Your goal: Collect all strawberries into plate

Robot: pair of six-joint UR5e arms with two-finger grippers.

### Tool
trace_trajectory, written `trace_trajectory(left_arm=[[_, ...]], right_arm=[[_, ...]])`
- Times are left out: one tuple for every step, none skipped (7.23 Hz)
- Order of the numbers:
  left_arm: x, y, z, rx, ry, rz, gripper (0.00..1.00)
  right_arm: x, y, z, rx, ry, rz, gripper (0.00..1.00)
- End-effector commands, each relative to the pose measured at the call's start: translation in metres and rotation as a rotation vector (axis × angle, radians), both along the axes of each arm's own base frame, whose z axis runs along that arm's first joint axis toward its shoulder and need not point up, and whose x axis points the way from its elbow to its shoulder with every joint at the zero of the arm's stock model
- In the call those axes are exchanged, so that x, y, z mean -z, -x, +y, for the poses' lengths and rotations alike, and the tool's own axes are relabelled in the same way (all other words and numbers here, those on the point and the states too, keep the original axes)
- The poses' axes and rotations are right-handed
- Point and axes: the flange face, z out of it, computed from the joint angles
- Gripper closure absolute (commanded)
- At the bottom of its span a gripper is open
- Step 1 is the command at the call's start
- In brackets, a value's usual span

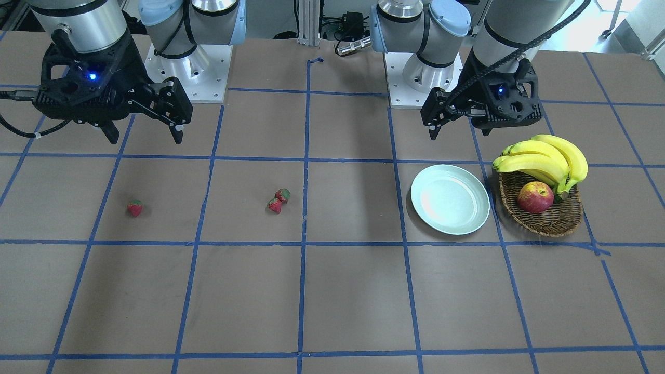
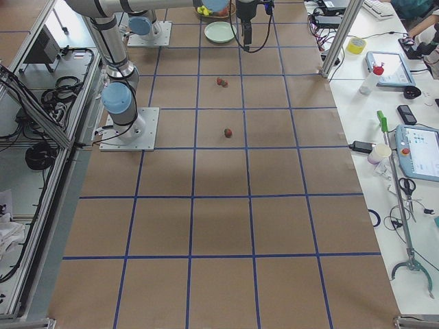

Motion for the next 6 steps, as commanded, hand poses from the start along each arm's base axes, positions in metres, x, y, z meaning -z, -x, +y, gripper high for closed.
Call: trace_trajectory(left_arm=[[0.001, 0.0, 0.0, 0.0, -0.002, -0.001, 0.0], [0.0, 0.0, 0.0, 0.0, 0.0, -0.001, 0.0], [0.002, 0.001, 0.0, 0.002, -0.003, -0.001, 0.0], [0.002, 0.0, 0.0, 0.002, -0.004, -0.003, 0.0], [0.004, 0.0, 0.0, 0.002, -0.007, -0.004, 0.0], [0.008, 0.0, 0.001, 0.002, -0.011, -0.004, 0.0]], right_arm=[[-0.001, -0.003, 0.002, 0.036, 0.001, -0.005, 0.0], [0.026, -0.028, 0.009, 0.131, -0.053, -0.007, 0.0], [0.08, -0.068, 0.014, 0.169, -0.077, -0.001, 0.0], [0.119, -0.105, 0.025, 0.179, -0.034, -0.018, 0.0], [0.183, -0.111, 0.025, 0.23, -0.074, -0.009, 0.0], [0.242, -0.123, 0.019, 0.248, -0.048, -0.045, 0.0]])
